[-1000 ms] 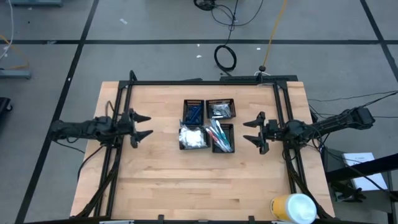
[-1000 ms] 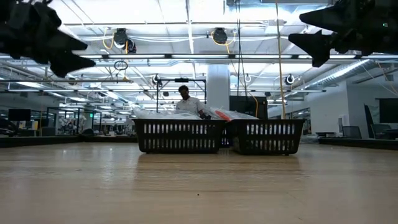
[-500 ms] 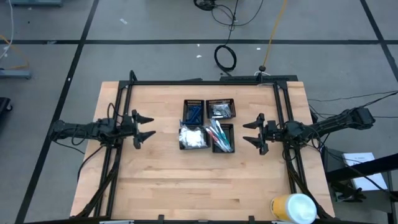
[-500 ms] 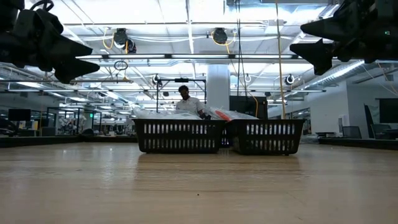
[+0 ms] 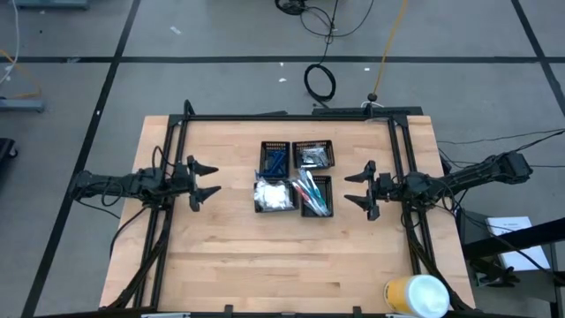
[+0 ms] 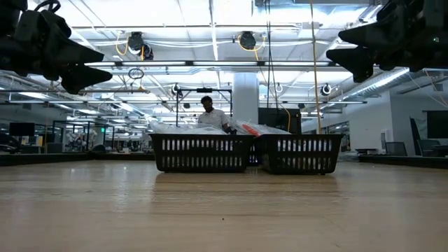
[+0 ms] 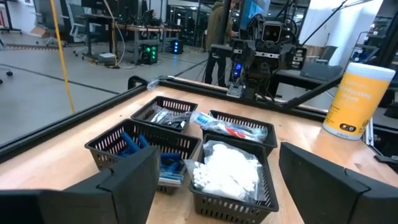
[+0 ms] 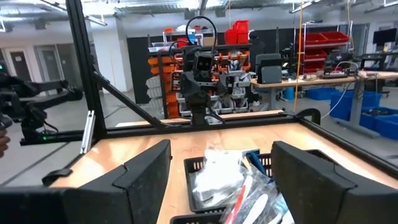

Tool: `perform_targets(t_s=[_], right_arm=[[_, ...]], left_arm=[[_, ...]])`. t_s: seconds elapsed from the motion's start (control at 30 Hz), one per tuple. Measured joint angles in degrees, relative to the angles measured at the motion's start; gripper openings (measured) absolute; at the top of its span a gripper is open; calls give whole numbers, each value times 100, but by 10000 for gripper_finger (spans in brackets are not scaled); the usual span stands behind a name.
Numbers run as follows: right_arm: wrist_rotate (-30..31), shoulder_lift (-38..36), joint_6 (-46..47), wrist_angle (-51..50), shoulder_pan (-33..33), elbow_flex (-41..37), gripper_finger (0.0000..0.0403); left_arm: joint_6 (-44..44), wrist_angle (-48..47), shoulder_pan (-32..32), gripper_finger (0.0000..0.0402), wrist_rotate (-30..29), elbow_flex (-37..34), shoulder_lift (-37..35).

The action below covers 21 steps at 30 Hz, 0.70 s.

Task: Pick & Place Travel size toiletries
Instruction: Return to Home Position

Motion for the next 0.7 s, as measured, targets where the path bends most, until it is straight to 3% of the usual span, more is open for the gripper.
perform_targets(t_s=[0.23, 0.47, 0.7], right_arm=[[10, 1, -525, -198, 0, -2, 263], [12, -15, -380, -469, 0, -4, 263], [14, -539, -669, -484, -2, -9, 263]], left_arm=[[-30, 0, 0, 308, -1, 0, 0], [-9, 1, 0, 318, -1, 0, 0], [313, 2, 0, 324, -1, 0, 0]])
